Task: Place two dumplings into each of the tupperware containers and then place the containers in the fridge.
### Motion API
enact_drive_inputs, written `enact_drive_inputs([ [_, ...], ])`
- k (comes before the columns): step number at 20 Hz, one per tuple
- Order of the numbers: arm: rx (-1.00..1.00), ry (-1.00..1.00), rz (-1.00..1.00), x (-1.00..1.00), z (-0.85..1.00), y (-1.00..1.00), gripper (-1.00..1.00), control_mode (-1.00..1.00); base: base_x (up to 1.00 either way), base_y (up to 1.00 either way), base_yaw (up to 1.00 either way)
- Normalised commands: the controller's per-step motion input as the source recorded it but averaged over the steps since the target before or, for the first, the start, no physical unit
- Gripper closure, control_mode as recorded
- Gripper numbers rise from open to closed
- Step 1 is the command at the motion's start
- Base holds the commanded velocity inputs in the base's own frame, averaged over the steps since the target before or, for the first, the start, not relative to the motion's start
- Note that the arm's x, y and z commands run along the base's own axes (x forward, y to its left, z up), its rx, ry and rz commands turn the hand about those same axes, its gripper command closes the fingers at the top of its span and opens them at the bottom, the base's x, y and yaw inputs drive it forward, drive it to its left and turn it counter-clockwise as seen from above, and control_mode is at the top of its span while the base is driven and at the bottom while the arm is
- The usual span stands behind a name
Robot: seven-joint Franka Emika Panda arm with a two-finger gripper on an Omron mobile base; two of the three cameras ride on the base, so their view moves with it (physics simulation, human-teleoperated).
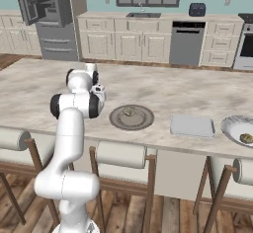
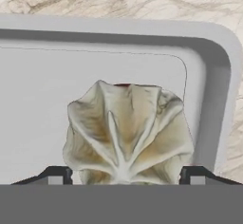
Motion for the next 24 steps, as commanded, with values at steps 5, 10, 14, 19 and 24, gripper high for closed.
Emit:
enact_drive_inputs([
  [5,0.00,0.00,0.00,0.12,-0.28,0.20,1.00,-1.00,0.00,0.00,0.00],
  [10,0.00,0.00,0.00,0.20,-0.14,0.17,-1.00,-1.00,0.00,0.00,0.00],
  [14,0.00,0.00,0.00,0.12,0.00,0.07,-1.00,-1.00,0.00,0.00,0.00],
  [19,0.00,0.00,0.00,0.00,0.10,0.00,-1.00,-1.00,0.00,0.00,0.00],
  [24,0.00,0.00,0.00,-0.11,0.33,-0.10,-1.00,-1.00,0.00,0.00,0.00],
])
